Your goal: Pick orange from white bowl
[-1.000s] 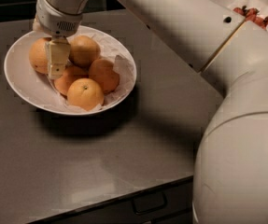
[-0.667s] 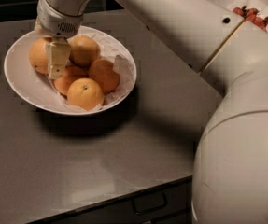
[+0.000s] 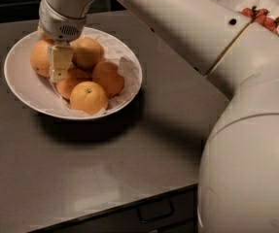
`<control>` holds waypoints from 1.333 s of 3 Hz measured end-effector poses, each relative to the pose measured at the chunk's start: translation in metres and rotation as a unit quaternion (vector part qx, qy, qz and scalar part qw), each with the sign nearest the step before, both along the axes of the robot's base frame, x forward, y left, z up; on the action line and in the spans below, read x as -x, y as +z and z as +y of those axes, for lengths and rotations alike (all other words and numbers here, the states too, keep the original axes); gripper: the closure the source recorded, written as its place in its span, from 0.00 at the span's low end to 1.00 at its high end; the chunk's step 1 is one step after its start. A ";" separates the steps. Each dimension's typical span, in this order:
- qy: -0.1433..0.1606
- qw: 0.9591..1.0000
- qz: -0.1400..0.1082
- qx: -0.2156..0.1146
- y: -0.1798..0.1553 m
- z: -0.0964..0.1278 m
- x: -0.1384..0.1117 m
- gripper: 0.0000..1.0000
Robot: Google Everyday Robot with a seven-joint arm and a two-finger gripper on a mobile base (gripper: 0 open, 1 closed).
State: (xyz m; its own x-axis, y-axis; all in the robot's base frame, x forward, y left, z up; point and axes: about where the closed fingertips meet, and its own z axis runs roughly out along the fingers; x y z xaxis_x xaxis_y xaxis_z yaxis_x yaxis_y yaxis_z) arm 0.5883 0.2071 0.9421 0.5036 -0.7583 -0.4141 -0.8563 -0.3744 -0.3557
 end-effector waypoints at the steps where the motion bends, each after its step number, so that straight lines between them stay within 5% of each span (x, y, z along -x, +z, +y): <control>1: 0.001 1.000 0.005 0.003 -0.006 0.001 -0.001 0.30; 2: 0.004 1.000 0.007 0.005 -0.010 0.005 -0.003 0.34; 4: 0.004 1.000 0.008 0.005 -0.010 0.005 -0.003 0.80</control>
Offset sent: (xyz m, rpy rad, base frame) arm 0.0025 -0.0018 -0.0084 -0.0093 0.0178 -0.0036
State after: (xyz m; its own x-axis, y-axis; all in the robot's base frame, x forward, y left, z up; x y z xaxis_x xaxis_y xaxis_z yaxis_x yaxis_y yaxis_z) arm 0.5910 0.2123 0.9318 0.5031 -0.7585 -0.4143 -0.8587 -0.3843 -0.3391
